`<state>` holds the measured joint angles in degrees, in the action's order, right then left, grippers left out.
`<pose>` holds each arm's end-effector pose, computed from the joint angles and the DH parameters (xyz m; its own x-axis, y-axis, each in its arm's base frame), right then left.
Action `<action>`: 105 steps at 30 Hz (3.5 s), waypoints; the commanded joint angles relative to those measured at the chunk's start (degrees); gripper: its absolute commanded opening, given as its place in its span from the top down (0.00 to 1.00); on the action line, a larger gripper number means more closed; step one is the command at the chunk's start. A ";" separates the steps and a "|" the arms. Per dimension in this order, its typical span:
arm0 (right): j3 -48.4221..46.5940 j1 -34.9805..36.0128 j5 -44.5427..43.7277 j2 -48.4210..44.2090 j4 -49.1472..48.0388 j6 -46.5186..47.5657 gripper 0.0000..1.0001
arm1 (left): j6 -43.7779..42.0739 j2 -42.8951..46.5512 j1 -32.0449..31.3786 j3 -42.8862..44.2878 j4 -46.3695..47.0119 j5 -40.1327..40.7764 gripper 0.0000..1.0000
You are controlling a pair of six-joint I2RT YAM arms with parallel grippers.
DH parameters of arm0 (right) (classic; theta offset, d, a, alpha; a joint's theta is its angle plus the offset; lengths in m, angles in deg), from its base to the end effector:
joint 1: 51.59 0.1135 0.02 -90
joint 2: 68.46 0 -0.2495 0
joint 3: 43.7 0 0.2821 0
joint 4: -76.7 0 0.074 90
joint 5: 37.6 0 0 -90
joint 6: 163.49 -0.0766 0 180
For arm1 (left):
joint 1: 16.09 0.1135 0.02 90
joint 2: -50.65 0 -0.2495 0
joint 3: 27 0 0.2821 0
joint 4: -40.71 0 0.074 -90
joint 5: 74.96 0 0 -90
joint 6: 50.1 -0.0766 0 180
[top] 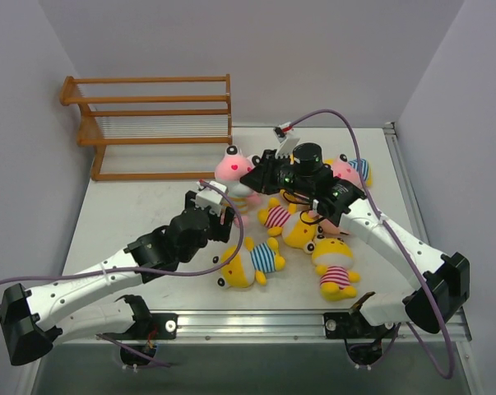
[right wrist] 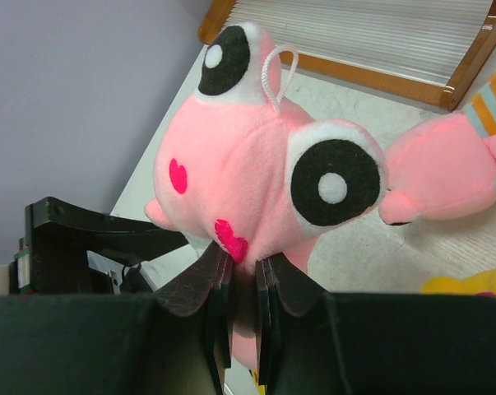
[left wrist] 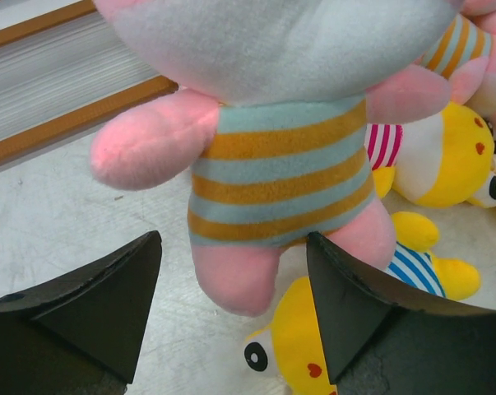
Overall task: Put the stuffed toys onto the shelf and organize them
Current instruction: Pass the stuffed toy from the right arm to the left, then place the stuffed toy onto shelf
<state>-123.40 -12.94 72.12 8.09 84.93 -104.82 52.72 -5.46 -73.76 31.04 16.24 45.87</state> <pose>0.2878 0.2632 0.3587 -0.5013 0.2259 -0.8353 -0.6905 0.4774 0.5434 0.1893 -0.2257 0.2765 -0.3047 0.1252 -0.9442 0.4152 0.9096 -0.0134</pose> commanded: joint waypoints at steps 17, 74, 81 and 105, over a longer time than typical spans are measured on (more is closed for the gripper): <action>-1.75 1.16 -0.92 0.79 -3.33 -1.01 1.00 | 4.14 -0.75 0.19 -0.05 4.28 -1.38 0.27; -5.00 0.55 -4.96 3.87 -4.48 -0.23 0.00 | 14.60 0.04 21.00 -2.78 -1.34 -12.98 0.97; -5.97 -2.00 -10.48 -1.05 -0.17 7.24 0.00 | 15.48 -2.76 36.47 0.55 -5.57 -26.76 0.98; -0.17 -2.97 -21.38 -14.41 0.45 23.86 0.00 | 8.46 -30.71 69.35 21.98 -18.84 -43.40 0.98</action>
<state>-124.38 -16.30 54.44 -4.28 87.95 -83.54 65.36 -33.53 -6.62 47.56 -1.66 3.34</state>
